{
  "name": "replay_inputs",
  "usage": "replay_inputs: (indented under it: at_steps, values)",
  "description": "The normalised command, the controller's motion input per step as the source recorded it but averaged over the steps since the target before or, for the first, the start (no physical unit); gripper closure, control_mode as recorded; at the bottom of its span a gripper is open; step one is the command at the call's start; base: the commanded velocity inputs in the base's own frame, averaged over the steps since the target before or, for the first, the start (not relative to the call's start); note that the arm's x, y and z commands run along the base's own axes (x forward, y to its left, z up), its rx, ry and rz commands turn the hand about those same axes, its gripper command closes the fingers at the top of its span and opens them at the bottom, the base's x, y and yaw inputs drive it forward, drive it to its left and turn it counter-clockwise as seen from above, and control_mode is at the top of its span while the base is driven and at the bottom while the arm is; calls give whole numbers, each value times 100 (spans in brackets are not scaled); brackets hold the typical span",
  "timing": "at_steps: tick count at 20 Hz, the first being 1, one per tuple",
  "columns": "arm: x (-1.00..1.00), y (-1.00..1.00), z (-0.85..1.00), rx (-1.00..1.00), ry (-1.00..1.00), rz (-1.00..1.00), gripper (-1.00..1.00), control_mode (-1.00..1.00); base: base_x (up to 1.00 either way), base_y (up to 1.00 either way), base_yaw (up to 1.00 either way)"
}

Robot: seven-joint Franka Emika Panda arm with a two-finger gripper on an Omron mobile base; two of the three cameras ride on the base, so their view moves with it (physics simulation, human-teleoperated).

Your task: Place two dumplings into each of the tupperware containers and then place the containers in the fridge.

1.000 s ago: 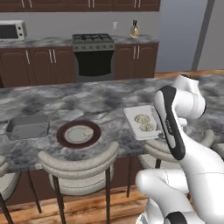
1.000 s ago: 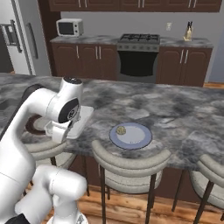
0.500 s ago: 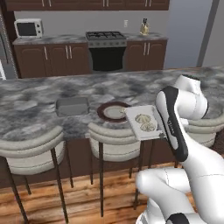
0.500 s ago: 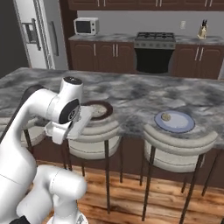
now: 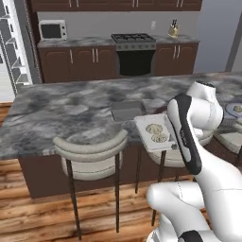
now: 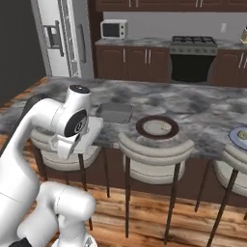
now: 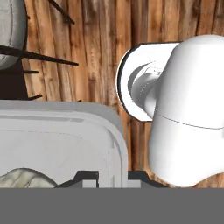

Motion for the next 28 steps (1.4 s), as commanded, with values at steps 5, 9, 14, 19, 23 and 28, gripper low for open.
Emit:
replay_inputs:
  at_steps: [5,9,14,19,23,28]
  values:
    - [0,0,0,0,0,0,100,100,32,100,0]
    - [0,0,0,0,0,0,100,100,33,100,0]
    - [0,0,0,0,0,0,100,100,18,100,0]
    - [0,0,0,0,0,0,100,100,16,100,0]
    - [0,0,0,0,0,0,100,100,38,100,0]
    - [0,0,0,0,0,0,100,100,84,100,-4]
